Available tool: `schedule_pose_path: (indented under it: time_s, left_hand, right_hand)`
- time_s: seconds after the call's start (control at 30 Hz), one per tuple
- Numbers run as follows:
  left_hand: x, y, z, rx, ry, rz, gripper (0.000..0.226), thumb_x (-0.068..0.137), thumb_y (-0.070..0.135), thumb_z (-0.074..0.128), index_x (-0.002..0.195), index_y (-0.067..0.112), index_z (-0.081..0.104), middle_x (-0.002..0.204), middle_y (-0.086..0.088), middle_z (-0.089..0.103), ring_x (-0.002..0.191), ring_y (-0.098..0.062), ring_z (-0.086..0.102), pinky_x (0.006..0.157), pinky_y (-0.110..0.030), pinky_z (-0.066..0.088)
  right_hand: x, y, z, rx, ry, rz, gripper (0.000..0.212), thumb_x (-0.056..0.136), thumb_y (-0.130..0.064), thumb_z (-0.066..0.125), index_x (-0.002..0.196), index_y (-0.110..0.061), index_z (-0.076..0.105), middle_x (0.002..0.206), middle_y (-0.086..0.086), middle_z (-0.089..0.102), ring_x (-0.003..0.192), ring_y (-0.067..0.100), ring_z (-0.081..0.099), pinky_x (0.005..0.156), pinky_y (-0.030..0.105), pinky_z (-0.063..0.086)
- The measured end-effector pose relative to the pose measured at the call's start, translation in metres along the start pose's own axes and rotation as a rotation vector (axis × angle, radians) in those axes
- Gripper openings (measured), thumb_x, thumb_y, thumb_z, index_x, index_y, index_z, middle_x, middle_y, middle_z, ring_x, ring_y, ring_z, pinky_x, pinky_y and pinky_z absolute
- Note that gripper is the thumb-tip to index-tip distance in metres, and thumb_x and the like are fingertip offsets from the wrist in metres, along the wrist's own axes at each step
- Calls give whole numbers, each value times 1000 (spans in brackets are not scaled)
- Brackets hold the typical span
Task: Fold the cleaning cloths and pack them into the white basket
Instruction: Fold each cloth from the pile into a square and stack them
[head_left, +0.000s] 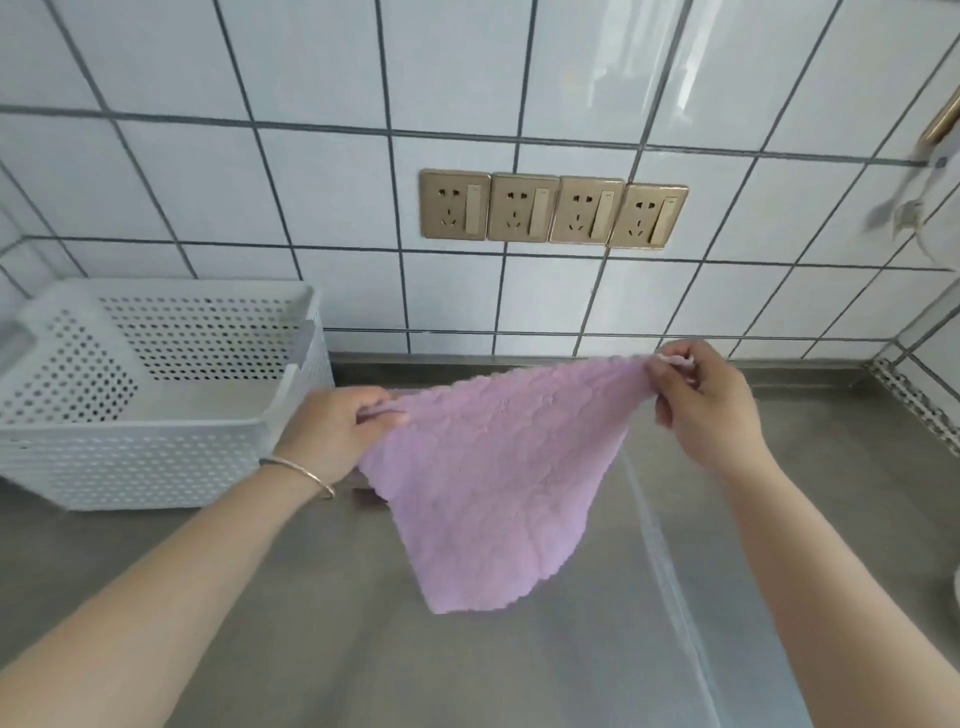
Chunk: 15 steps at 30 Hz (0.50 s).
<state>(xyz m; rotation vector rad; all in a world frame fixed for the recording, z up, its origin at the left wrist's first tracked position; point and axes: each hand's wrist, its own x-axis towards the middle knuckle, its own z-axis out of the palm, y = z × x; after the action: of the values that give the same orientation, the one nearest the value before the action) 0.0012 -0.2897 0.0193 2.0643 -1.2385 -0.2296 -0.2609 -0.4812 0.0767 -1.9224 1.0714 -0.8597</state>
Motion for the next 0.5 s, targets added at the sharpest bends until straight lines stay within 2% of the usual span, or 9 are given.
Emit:
schedule_pose_path:
  time_s: [0.07,0.1,0.17,0.2,0.27,0.33,0.4,0.47,0.5]
  left_hand:
    - [-4,6,-30,-35,104,30,22,78,26,70,61,30,57,60,17,58,55,1,48,54,-8,33]
    - [-13,8,-45,-57,134,36,26,77,19,72,64,37,58,67,23,62,58,6,52,57,-4,35]
    - [-39,9,-62,-95,112,58,34,75,13,73,63,43,61,69,25,65,59,7,55,58,-1,37]
    - [-56,7,-66,-95,71,83,31,74,17,75,63,43,62,69,23,65,61,6,56,59,-2,37]
    - [-90,-2,-65,-72,-57,98,4,70,42,70,68,41,65,74,17,67,66,1,59,60,-6,38]
    - [-121,-19,-55,-100,-191,38,29,62,66,59,73,40,68,79,14,68,71,-3,61,64,-9,42]
    - [-150,-43,-36,-134,-316,-57,39,62,73,58,75,39,71,85,15,68,75,-4,64,70,-13,48]
    - [-177,-72,-9,-159,-410,-159,8,69,49,72,75,43,72,90,19,67,81,-5,65,75,-16,50]
    - [-188,-87,2,-135,-436,-190,17,73,33,75,70,49,70,91,24,66,83,-4,65,76,-14,49]
  right_hand:
    - [-9,-15,-2,41,54,-43,24,92,-17,49,72,-29,48,45,-5,57,39,2,47,43,12,35]
    - [-16,-21,-3,63,60,-57,24,93,-17,48,73,-29,48,45,-7,59,39,3,47,44,12,37]
    - [-33,-23,-7,78,23,-62,24,93,-12,48,74,-27,49,46,-7,61,37,5,47,43,11,38]
    - [-45,-21,-7,69,-31,-53,25,92,-8,49,74,-25,49,46,-4,62,36,5,48,42,10,38]
    - [-70,-6,-5,32,-192,14,25,91,-1,50,75,-20,52,47,1,63,37,3,52,41,10,39]
    - [-98,20,2,0,-364,134,31,90,3,52,75,-21,61,60,3,68,50,3,64,45,12,43]
    - [-127,56,12,-88,-513,260,41,88,0,56,73,-35,71,75,-2,73,66,1,66,55,12,48]
    - [-156,92,26,-201,-651,359,47,88,-6,60,66,-47,71,73,-13,72,69,1,62,66,13,46]
    - [-170,108,34,-245,-694,401,50,87,-9,62,61,-51,69,66,-16,69,66,2,59,67,14,44]
